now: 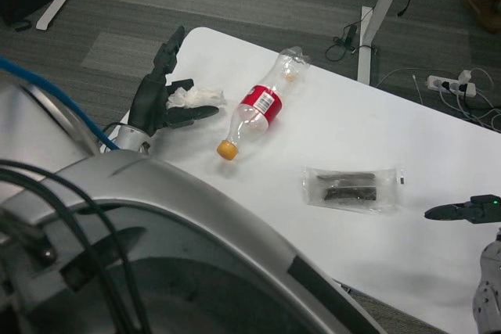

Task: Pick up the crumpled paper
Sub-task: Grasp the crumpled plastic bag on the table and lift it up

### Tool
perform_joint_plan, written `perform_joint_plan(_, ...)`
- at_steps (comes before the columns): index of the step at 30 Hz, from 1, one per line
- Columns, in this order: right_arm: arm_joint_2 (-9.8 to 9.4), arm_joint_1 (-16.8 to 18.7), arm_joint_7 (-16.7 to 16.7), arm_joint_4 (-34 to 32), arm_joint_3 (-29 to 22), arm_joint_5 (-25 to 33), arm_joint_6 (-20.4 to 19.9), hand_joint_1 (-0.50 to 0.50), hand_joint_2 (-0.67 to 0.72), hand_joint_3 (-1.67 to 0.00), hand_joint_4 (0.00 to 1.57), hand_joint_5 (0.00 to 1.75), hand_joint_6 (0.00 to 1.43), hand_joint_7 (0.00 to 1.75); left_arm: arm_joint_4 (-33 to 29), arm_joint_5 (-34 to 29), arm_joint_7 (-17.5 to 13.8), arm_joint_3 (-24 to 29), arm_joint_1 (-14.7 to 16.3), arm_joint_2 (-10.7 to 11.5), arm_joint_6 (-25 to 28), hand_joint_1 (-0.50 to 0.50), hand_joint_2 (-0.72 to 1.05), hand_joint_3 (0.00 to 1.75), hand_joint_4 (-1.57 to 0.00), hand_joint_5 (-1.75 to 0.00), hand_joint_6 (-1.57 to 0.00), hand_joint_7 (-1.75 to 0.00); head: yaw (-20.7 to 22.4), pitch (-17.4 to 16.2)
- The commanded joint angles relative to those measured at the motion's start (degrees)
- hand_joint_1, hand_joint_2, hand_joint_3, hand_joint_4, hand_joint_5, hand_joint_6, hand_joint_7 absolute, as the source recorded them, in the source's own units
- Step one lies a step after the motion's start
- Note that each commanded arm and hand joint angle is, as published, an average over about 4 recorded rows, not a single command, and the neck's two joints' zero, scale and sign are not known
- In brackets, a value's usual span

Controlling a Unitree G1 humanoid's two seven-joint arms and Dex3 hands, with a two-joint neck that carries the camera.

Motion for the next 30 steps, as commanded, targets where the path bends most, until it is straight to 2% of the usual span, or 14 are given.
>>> perform_joint_plan(1,0.21,-0.1,-0.4,0.5,0.2,0.4,-0.7,-0.17,0.72,0.0,0.0,0.0,0.0,0.0,-3.3,-5.2,2.7,-2.1,-1.4,2.0,-0.4,-0.13,0.87,0.0,-1.53,-1.75,0.0,-0.07,0.0,0.4)
perform_joint_plan(8,0.51,-0.1,-0.4,0.5,-0.1,0.4,-0.7,-0.17,0.72,-0.04,0.0,0.0,0.0,0.0,-8.6,-11.2,6.3,-7.3,-3.9,4.0,0.4,-0.12,0.87,0.02,-1.53,-1.75,0.0,-0.07,-0.3,2.4)
perform_joint_plan(12,0.62,-0.1,-0.5,0.3,-0.2,0.5,-0.7,-0.17,0.72,0.0,0.0,0.0,0.0,0.0,-11.6,-13.7,7.5,-10.6,-5.9,4.8,2.7,-0.11,0.87,0.02,-1.56,-1.75,-0.02,-0.07,-4.6,5.5)
perform_joint_plan(15,0.65,-0.1,-0.4,0.3,-0.3,0.4,-0.7,-0.17,0.72,0.0,0.0,0.0,0.0,0.0,-13.4,-14.9,7.5,-12.6,-8.0,5.4,5.4,-0.08,0.8,0.0,-1.57,-1.75,-0.05,-0.07,-7.6,7.4)
perform_joint_plan(20,0.65,-0.3,-0.5,0.2,-0.4,0.4,-0.8,-0.17,0.72,-0.04,0.0,0.0,0.0,0.0,-14.4,-17.4,6.6,-16.0,-10.9,6.2,8.2,-0.04,0.76,0.0,-1.53,-1.75,-0.18,-0.14,-15.1,11.7)
perform_joint_plan(24,0.69,-0.3,-0.4,-0.2,-0.5,0.3,-0.8,-0.17,0.72,0.0,0.0,0.0,0.0,0.0,-14.6,-20.0,3.1,-18.9,-13.7,7.6,10.8,0.01,0.69,0.0,-1.55,-1.75,-0.33,-0.14,-22.3,15.4)
perform_joint_plan(26,0.73,-0.3,-0.4,-0.5,-0.7,0.3,-0.8,-0.17,0.72,0.0,0.0,0.0,0.0,0.0,-14.6,-20.6,2.4,-20.2,-14.9,8.2,11.9,0.02,0.69,0.0,-1.57,-1.75,-0.39,-0.14,-25.0,16.4)
perform_joint_plan(30,0.73,-0.4,-0.4,-1.0,-0.9,0.3,-0.8,-0.17,0.72,0.0,0.0,0.0,0.0,0.0,-14.6,-21.3,2.1,-22.1,-17.1,8.8,13.3,0.04,0.69,0.0,-1.57,-1.75,-0.56,-0.14,-33.1,19.4)
